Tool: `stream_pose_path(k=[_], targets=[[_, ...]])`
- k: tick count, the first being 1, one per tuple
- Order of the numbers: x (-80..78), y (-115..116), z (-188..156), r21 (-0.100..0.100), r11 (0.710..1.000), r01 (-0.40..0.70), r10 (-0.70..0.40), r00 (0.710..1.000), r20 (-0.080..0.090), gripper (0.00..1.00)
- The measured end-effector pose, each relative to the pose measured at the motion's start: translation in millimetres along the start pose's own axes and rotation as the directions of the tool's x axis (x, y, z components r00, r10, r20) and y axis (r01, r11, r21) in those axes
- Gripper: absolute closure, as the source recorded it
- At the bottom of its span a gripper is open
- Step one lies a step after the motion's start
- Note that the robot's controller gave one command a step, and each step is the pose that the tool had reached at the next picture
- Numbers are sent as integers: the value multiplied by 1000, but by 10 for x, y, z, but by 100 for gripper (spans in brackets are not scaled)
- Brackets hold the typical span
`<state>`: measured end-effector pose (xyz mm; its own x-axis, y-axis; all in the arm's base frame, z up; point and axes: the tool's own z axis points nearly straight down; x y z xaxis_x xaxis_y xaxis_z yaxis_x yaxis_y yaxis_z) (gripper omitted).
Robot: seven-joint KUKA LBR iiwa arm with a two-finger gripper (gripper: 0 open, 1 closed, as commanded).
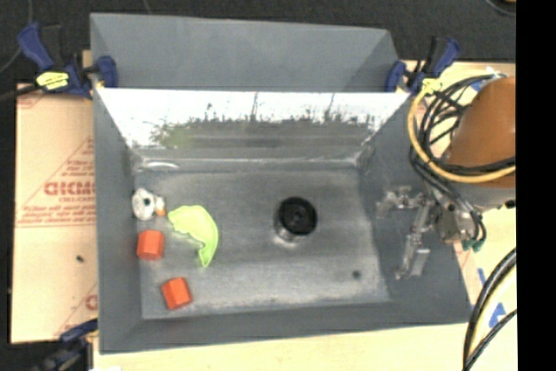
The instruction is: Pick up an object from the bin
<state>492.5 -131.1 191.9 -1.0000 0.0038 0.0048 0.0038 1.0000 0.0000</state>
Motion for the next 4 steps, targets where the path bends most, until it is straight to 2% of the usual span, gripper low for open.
stream_pose_path(k=[1, 2, 3, 4], targets=[[-19, 5, -42, 2, 1000, 5, -5, 1000, 8, 0], [155, -338, 737, -1, 994, 106, -106, 994, -5, 0], [-400, 89, 601, 4, 982, 188, -188, 982, 13, 0], [-46, 170, 1233, -1, 994, 110, -110, 994, -4, 0]])
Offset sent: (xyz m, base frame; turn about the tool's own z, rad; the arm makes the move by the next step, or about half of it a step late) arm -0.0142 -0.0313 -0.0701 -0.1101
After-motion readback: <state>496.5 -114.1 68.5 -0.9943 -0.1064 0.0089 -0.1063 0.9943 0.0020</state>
